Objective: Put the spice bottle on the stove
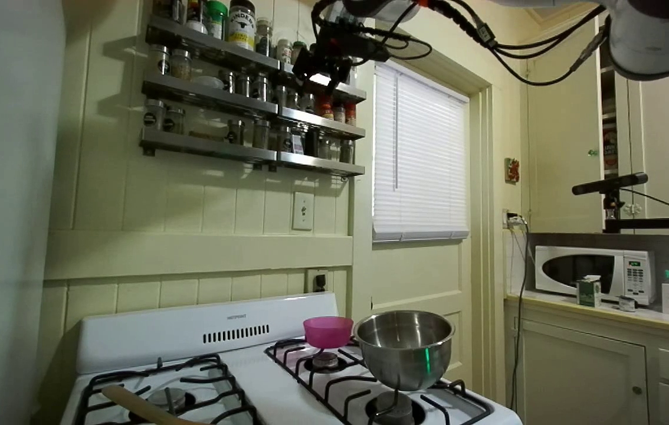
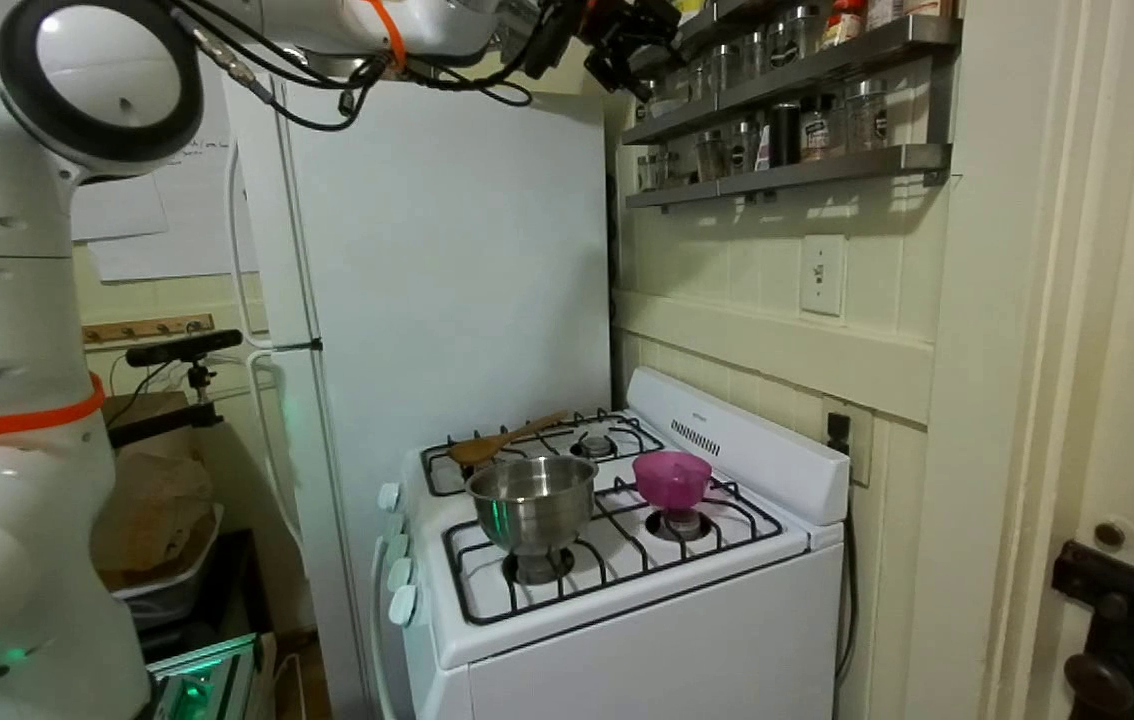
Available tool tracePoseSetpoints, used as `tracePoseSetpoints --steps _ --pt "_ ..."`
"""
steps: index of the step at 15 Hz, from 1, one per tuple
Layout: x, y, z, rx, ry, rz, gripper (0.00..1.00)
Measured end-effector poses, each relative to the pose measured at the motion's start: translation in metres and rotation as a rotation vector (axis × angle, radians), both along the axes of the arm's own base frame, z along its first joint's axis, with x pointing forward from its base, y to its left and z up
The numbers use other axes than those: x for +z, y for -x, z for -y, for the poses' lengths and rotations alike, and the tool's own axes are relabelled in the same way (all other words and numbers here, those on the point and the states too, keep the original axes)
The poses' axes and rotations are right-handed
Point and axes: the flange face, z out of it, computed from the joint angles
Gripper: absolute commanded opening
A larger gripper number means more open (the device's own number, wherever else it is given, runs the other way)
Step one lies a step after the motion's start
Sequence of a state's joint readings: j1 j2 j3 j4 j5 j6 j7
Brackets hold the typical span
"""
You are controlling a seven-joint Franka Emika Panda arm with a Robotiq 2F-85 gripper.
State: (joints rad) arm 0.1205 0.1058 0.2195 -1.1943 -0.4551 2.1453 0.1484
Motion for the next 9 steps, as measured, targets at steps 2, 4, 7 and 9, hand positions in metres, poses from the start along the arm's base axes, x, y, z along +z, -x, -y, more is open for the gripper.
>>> tracePoseSetpoints --steps 2,4,7,9 --pt "0.001 -0.018 -0.002 0.033 0.014 0.067 1.0" --pt "0.0 -0.033 -0.002 0.044 0.014 0.104 1.0" --pt "0.004 -0.046 0.003 0.049 -0.002 0.157 1.0" --pt "0.01 -0.049 0.007 0.054 -0.012 0.2 1.0"
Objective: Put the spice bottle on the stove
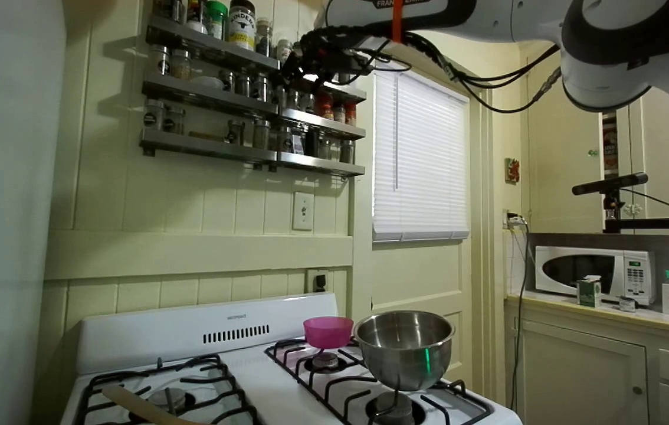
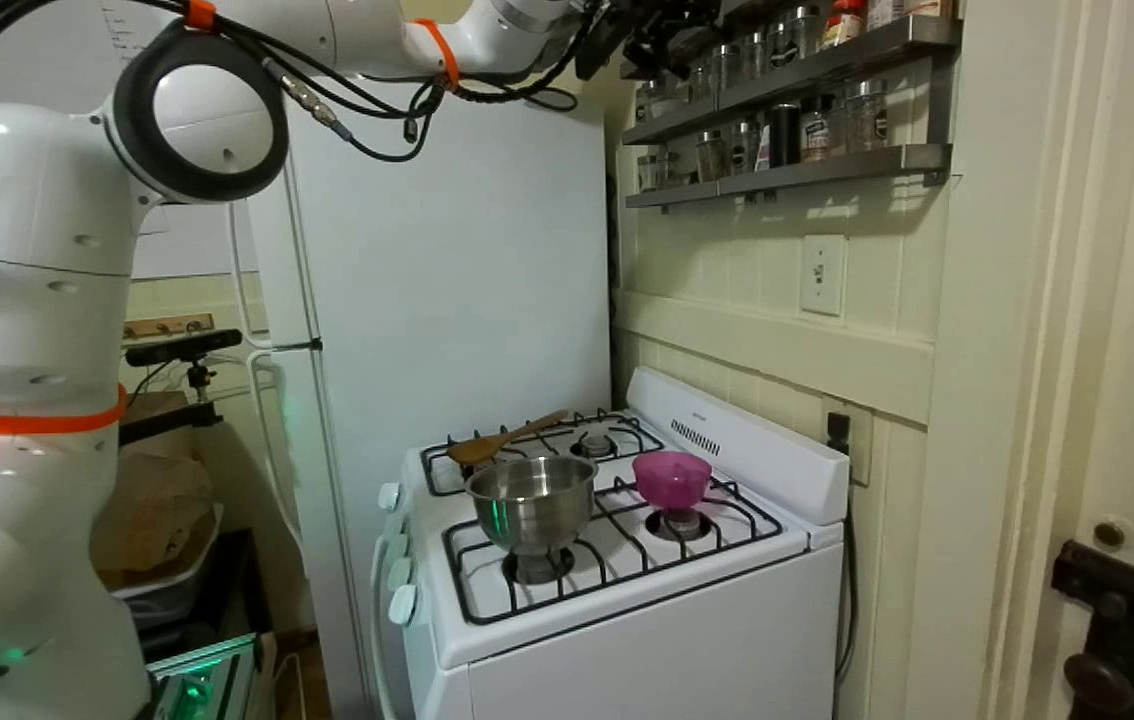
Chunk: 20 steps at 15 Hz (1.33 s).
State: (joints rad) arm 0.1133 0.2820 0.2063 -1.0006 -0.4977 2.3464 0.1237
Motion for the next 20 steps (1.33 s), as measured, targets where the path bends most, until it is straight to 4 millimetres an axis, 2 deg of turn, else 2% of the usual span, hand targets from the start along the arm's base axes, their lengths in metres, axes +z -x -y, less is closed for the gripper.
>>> tracePoseSetpoints --steps 5,13,20 --pt "0.01 -0.003 0.001 0.026 -0.03 0.079 1.0" --pt "-0.013 -0.024 0.003 0.028 -0.065 0.07 1.0" --pt "-0.008 -0.024 0.006 0.031 -0.087 0.111 1.0"
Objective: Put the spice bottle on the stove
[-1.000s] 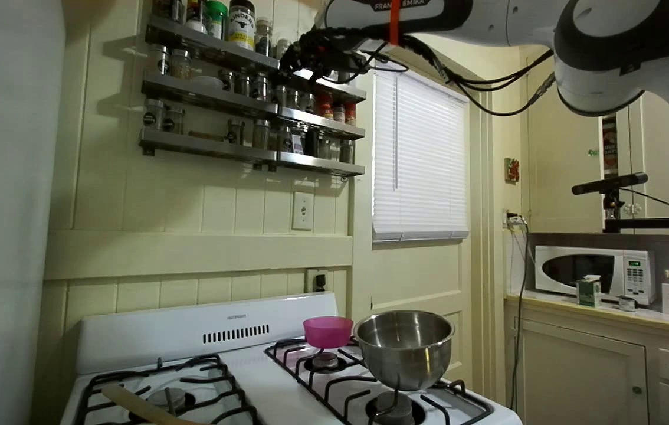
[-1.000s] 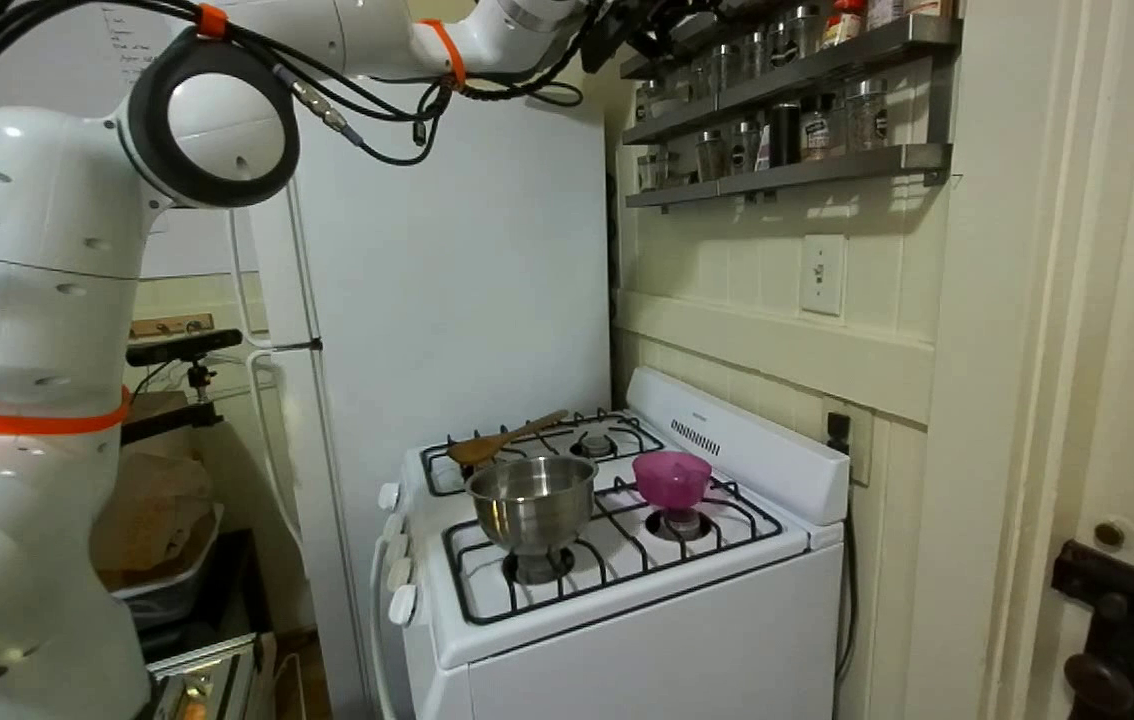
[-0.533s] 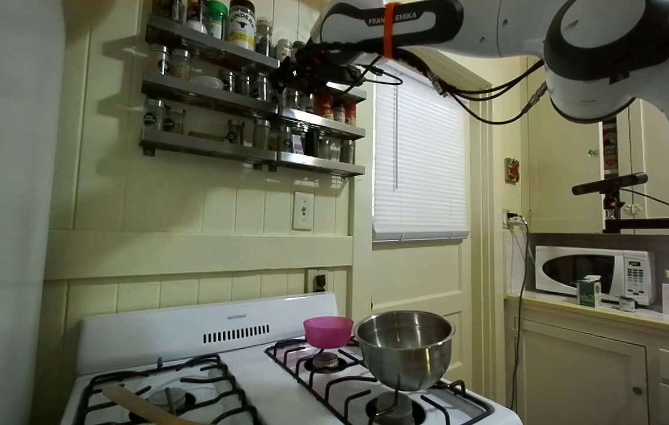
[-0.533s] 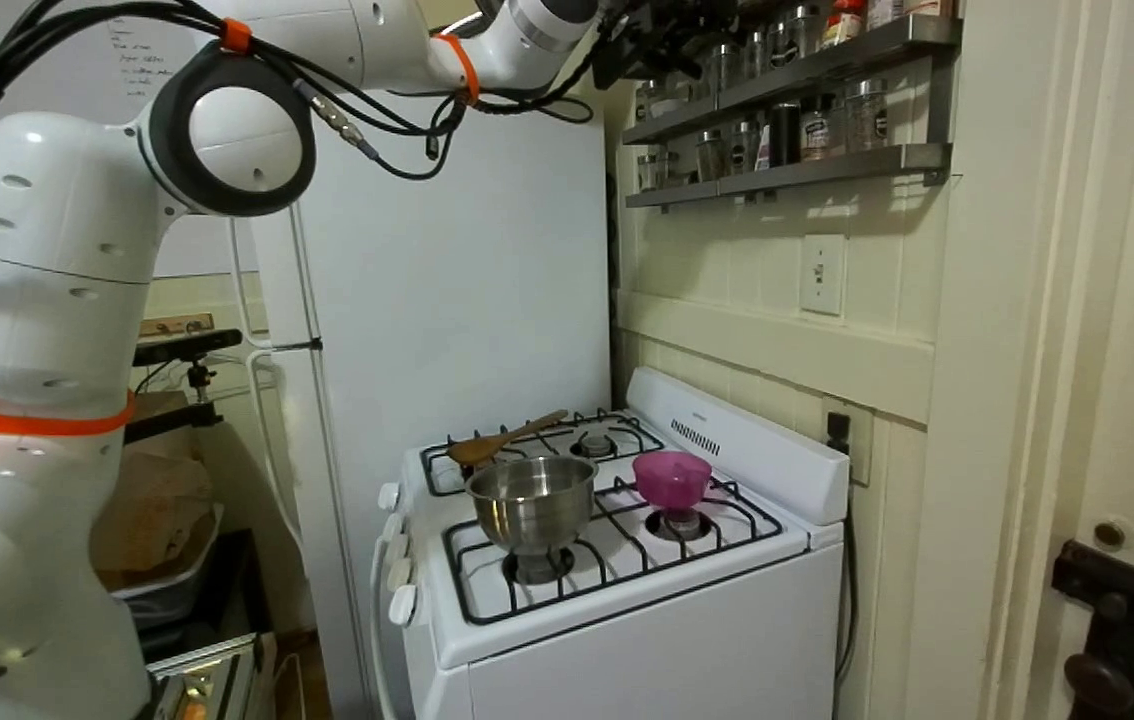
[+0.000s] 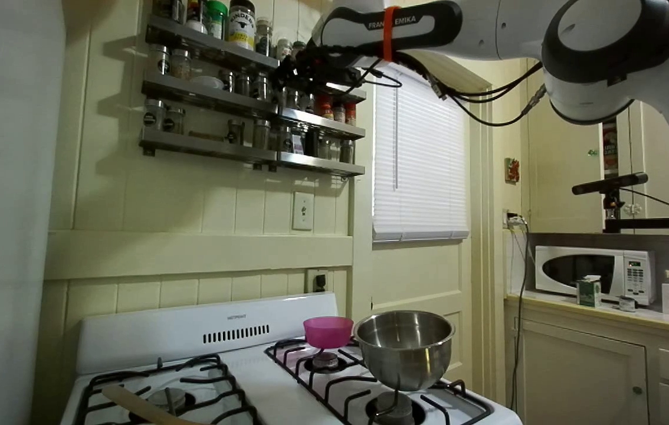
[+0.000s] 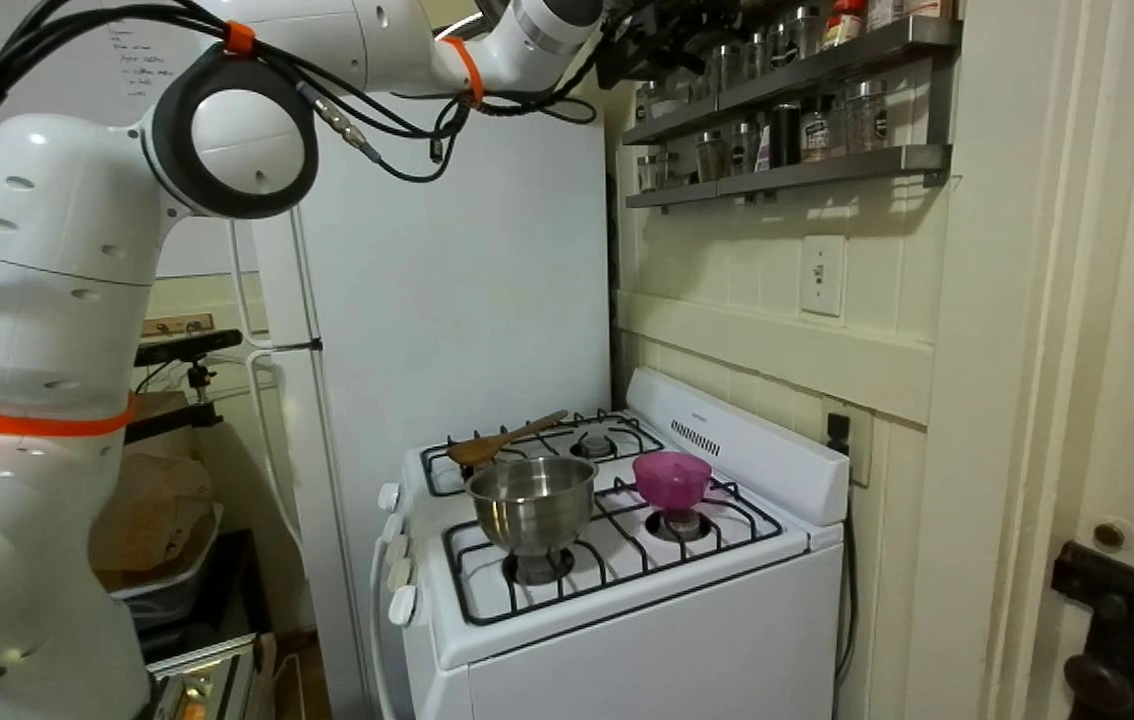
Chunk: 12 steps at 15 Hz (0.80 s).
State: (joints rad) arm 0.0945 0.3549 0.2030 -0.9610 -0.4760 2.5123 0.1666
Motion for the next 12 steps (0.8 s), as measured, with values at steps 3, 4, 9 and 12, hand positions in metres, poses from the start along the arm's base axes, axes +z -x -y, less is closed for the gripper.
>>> tracePoseSetpoints --steps 3,4,9,12 --pt "0.0 -0.005 0.008 0.002 -0.037 0.057 1.0" --pt "-0.001 -0.007 0.011 0.002 -0.048 0.072 1.0" --pt "-0.011 -0.018 0.022 -0.012 -0.094 0.098 0.67" --pt "-0.016 -0.024 0.026 -0.018 -0.118 0.11 0.63"
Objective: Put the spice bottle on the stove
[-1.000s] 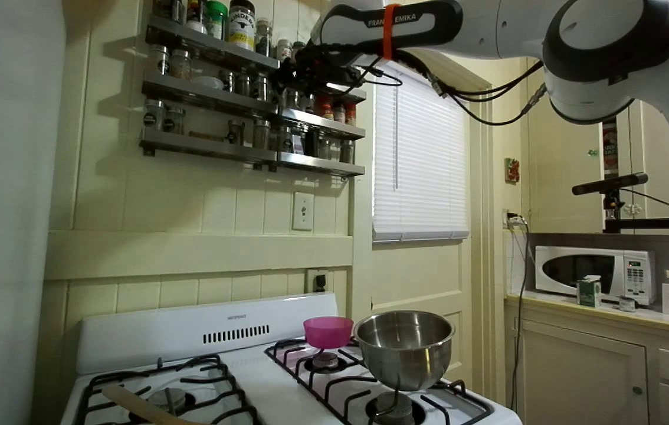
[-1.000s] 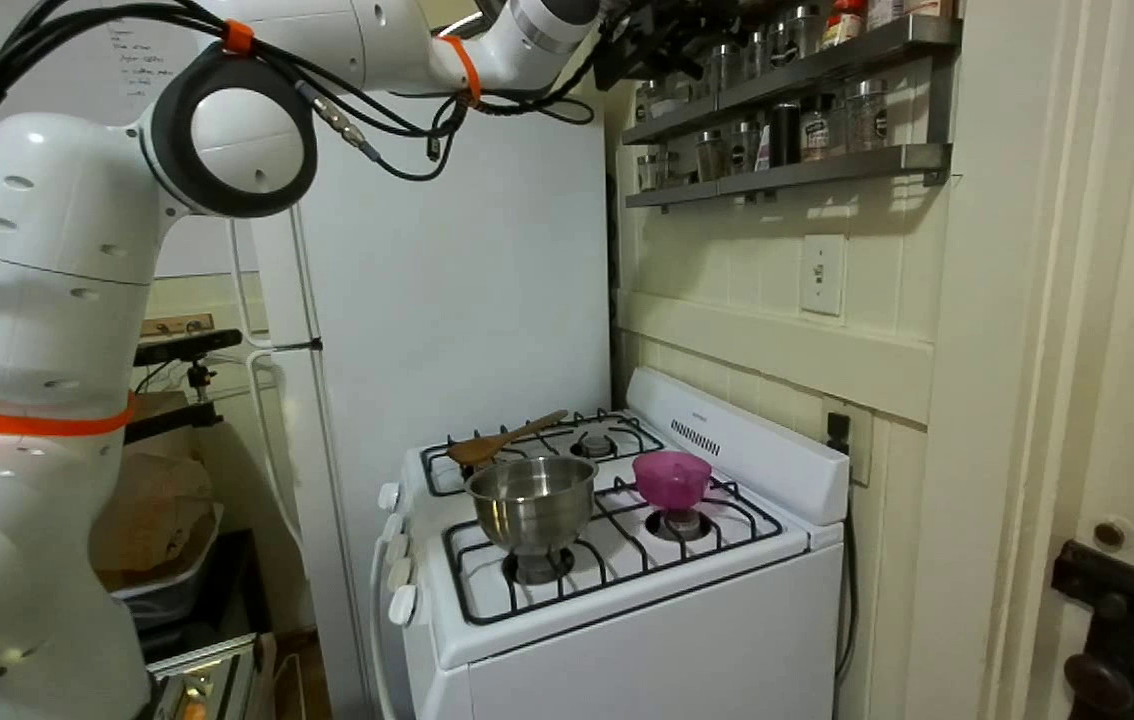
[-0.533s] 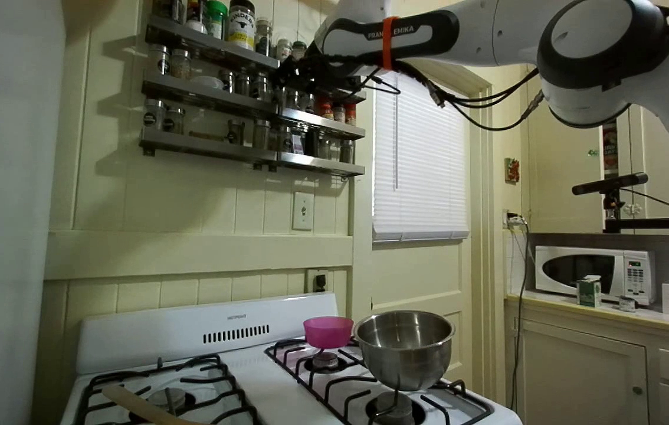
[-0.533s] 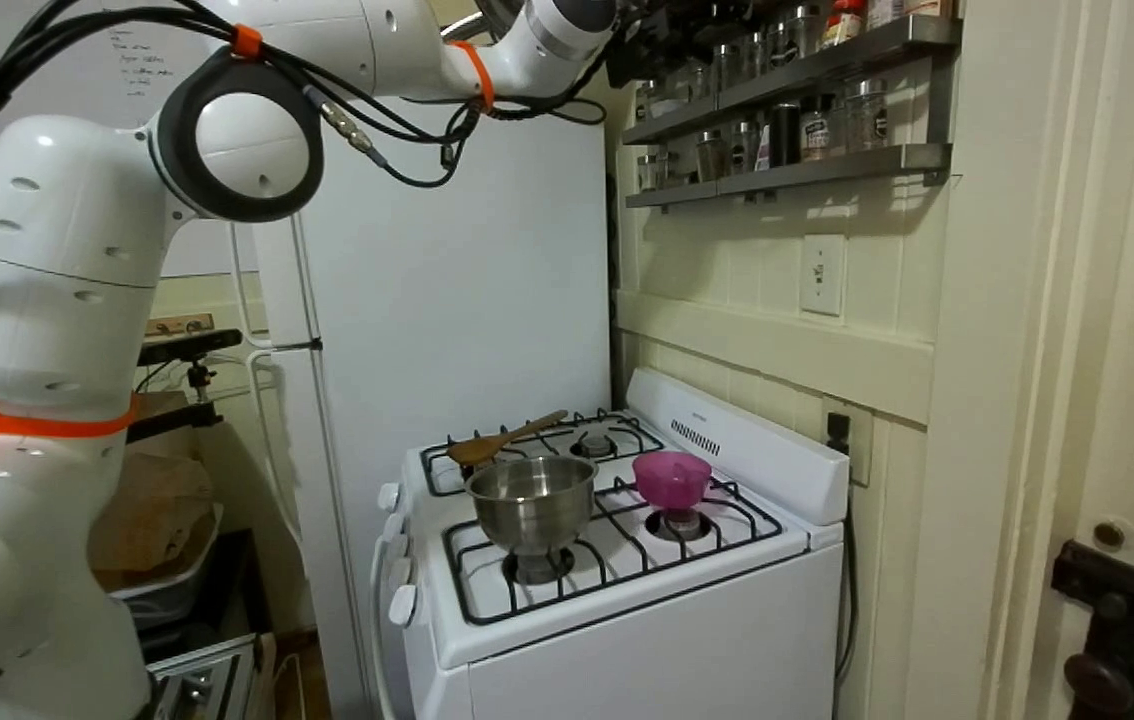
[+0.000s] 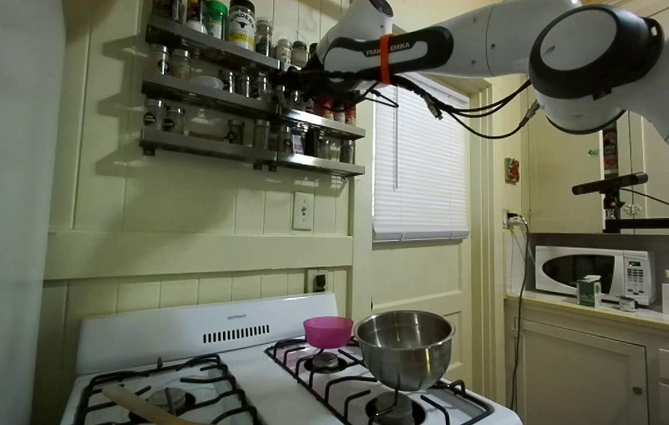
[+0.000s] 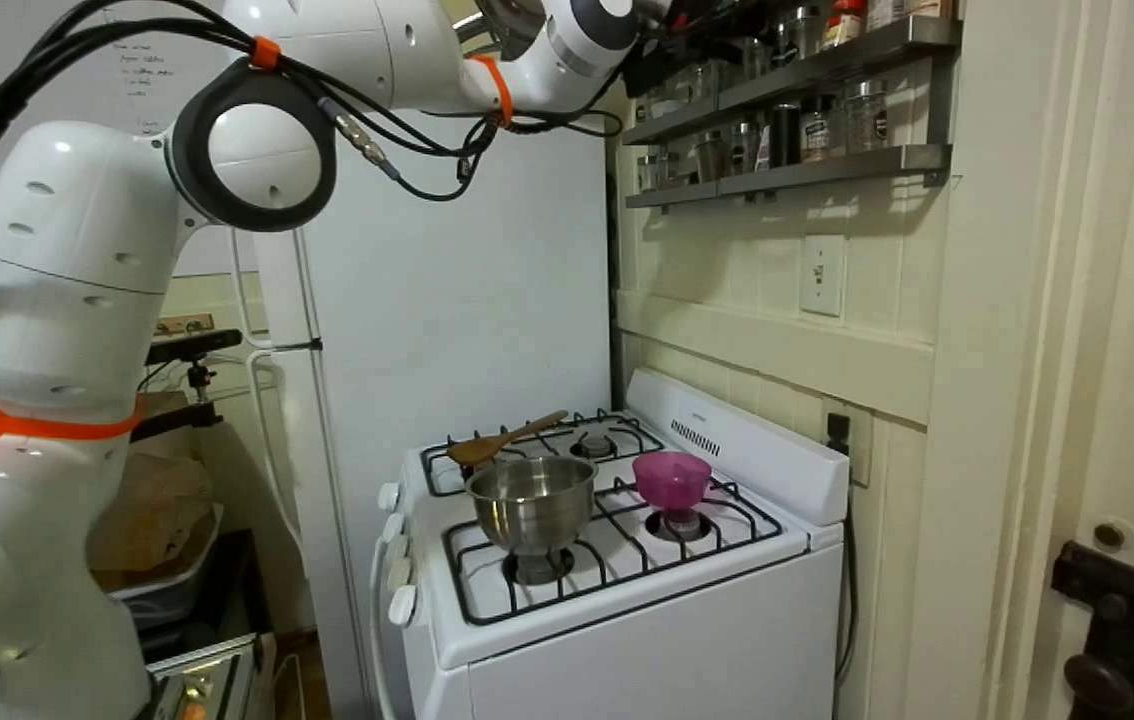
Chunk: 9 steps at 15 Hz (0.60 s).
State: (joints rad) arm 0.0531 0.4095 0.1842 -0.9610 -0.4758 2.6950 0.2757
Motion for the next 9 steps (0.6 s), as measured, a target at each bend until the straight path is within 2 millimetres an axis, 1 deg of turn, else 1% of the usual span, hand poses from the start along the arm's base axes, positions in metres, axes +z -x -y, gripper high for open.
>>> tracePoseSetpoints --steps 1,2,3,4,6,7,9 --pt "-0.0015 -0.0016 0.0012 0.0 -0.005 0.007 0.59" --pt "-0.0027 -0.0029 0.0026 -0.001 -0.011 0.015 0.61" --pt "-0.0038 -0.004 0.0037 -0.001 -0.015 0.022 0.59" --pt "-0.0049 -0.0051 0.0047 -0.001 -0.019 0.028 0.54" --pt "-0.0066 -0.007 0.0066 0.0 -0.026 0.042 0.5" --pt "-0.0076 -0.0079 0.0074 0.001 -0.03 0.046 0.53" --pt "-0.0097 -0.0098 0.0089 0.001 -0.035 0.053 0.54"
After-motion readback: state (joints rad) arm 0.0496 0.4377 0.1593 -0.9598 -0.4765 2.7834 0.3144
